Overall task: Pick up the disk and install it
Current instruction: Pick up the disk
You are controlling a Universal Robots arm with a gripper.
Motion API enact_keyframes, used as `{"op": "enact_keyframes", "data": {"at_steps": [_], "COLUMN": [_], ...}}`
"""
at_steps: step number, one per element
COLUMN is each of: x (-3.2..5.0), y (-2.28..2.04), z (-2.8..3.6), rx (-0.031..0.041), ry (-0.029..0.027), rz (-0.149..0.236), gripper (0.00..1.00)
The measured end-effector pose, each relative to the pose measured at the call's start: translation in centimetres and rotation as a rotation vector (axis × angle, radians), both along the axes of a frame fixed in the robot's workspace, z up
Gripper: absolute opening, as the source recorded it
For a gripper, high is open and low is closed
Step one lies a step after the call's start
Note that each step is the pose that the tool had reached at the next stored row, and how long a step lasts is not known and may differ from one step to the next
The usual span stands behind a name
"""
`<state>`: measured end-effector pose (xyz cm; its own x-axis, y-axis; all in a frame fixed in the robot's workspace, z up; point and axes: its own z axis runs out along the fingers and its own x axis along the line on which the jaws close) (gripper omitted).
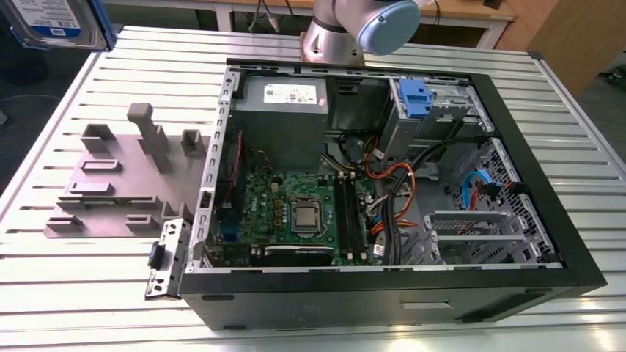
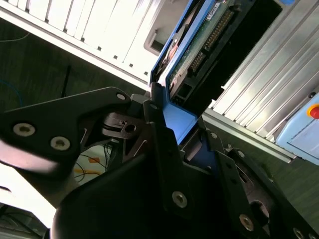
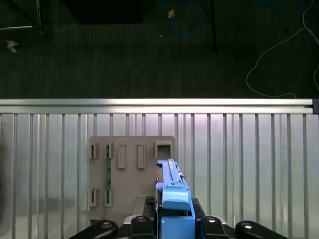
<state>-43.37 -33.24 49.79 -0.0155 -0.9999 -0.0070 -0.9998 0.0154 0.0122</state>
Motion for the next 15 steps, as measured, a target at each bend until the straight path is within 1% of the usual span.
{"op": "enact_keyframes", "data": {"at_steps": [1,6,8,9,13,14,15], "x": [0.18,2.36,2.68,2.71,2.81,3.11,3.57], "y": [-0.03,-0.05,-0.20,-0.46,-1.78,-1.98,-2.04], "z": [0.00,0.00,-0.01,-0.01,-0.03,-0.05,-0.07], "rx": [0.0000,-0.0002,-0.0018,-0.0025,-0.0045,-0.0046,-0.0047], "ry": [0.0000,0.0000,-0.0001,0.0000,0.0000,-0.0001,-0.0001], "rz": [0.000,0.000,0.000,0.000,0.000,0.000,0.000], "gripper": [0.36,0.36,0.36,0.36,0.36,0.36,0.36]}}
